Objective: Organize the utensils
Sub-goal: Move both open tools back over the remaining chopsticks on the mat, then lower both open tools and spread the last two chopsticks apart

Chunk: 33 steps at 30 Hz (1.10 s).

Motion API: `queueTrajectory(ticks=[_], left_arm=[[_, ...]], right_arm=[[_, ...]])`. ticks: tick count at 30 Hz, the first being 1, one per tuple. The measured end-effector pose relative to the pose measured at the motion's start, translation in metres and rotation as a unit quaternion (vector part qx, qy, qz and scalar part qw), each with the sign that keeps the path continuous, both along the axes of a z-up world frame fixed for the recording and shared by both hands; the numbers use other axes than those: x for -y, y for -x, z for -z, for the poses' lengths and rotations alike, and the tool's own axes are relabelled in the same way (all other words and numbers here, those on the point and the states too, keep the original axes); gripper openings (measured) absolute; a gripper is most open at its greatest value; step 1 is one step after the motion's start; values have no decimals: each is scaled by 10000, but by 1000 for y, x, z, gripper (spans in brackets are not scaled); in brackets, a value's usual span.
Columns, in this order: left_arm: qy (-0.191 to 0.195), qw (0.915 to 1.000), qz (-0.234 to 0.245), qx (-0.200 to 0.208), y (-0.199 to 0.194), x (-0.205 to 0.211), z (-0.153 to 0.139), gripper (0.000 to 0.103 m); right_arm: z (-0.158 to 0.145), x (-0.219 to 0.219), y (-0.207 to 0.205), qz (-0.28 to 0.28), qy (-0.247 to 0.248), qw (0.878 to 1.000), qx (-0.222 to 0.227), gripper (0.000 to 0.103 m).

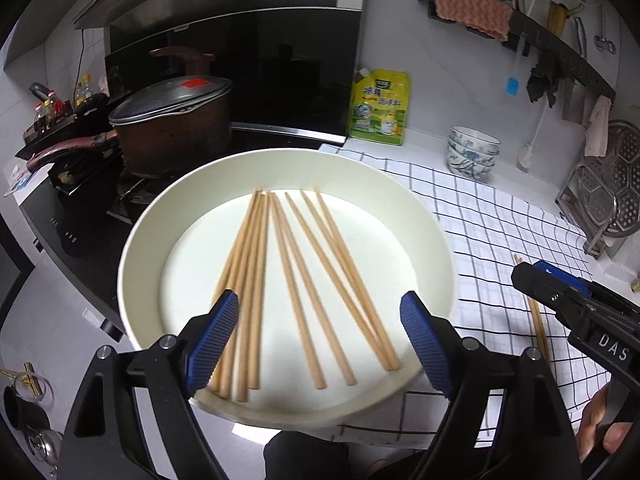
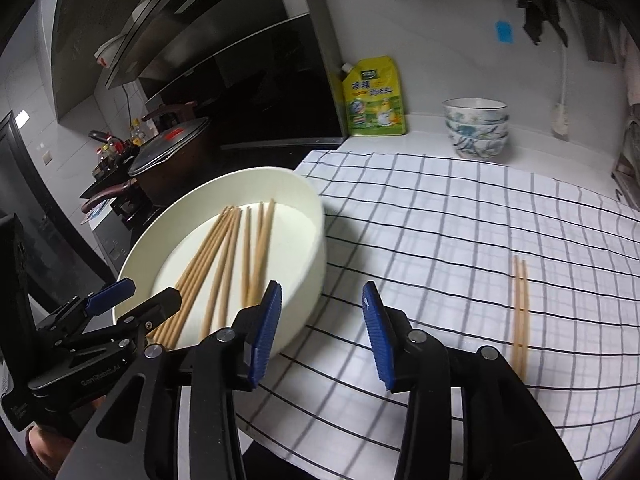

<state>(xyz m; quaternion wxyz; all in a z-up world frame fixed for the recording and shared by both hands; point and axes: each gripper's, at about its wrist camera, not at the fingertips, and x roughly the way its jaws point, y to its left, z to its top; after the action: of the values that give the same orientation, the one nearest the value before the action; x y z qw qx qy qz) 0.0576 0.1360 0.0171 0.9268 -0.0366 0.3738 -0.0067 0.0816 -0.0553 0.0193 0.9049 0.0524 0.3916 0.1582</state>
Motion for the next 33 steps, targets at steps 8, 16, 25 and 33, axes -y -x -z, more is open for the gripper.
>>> queueTrajectory(ticks=[8,16,25,33], left_arm=[[77,9992,402,43,5,49,-1,89],[217,9963,831,76,8,99,1,93],[115,9938,1105,-99,10,142,21,94],[12,9928,1144,-346,6,156,41,94]], right_arm=[[4,59,17,403,44,9992,26,63],[19,120,33,926,158,9955,-120,72],[60,152,28,1324,675,9875,-515,72],[86,147,16,1329,1167,9823,-617,72]])
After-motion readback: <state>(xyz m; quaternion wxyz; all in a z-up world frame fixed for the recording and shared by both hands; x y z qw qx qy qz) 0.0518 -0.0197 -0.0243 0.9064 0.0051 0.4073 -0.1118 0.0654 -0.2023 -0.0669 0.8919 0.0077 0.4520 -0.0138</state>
